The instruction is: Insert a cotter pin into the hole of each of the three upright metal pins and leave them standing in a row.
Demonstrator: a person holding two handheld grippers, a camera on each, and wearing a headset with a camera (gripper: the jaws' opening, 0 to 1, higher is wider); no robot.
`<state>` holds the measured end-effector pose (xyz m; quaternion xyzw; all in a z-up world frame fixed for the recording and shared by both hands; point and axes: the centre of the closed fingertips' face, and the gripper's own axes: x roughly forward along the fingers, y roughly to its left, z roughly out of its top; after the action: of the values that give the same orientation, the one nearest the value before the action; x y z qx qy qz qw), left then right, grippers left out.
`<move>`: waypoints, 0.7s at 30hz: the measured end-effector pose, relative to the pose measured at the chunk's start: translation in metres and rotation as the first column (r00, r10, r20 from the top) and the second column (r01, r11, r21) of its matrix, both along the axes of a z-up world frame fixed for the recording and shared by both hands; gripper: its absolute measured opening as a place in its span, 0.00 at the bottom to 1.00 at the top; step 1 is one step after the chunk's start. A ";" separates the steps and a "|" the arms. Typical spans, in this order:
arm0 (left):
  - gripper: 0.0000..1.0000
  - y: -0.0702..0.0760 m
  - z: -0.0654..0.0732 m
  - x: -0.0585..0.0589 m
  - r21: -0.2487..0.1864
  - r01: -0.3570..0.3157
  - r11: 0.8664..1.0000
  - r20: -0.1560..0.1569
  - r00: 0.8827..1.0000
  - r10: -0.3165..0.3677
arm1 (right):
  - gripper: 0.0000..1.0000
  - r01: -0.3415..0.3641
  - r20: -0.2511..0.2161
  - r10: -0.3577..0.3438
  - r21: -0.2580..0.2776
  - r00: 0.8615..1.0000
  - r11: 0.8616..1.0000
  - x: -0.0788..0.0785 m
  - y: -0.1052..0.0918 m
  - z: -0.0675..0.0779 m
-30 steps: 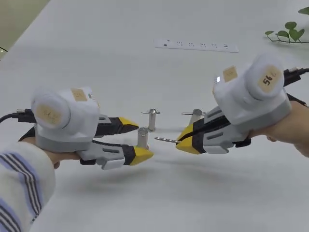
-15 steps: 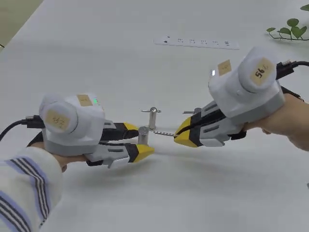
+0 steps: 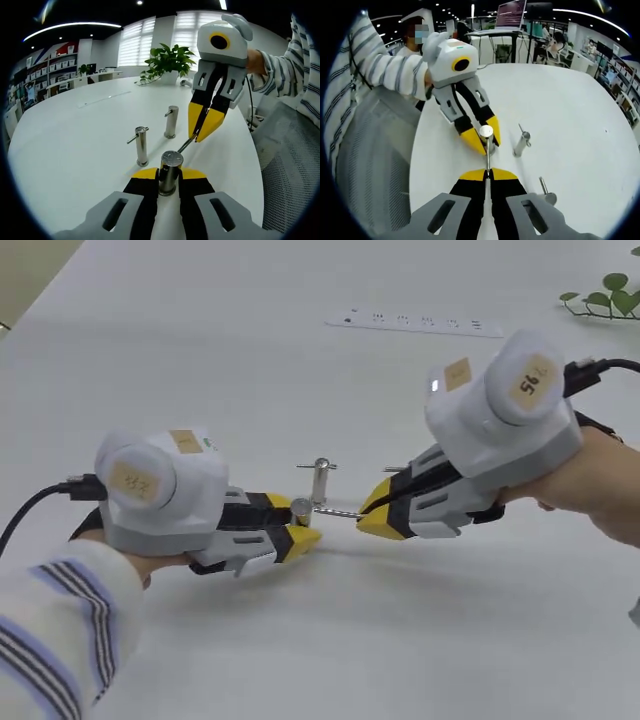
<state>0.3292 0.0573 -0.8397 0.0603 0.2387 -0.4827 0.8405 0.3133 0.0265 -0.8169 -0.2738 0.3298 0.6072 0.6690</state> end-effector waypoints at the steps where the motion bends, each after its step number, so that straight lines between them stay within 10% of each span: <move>1: 0.13 0.000 0.000 0.000 0.000 -0.001 1.000 0.001 1.000 0.001 | 0.04 -0.001 0.000 0.001 0.003 1.000 1.000 0.000 0.001 0.000; 21: 0.13 -0.001 -0.001 -0.001 -0.023 -0.005 1.000 -0.005 1.000 0.005 | 0.04 -0.013 0.015 0.013 0.031 1.000 0.999 0.001 0.027 -0.006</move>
<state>0.3282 0.0566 -0.8410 0.0488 0.2353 -0.4837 0.8416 0.3147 0.0540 -0.8229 -0.2700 0.3134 0.6144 0.6718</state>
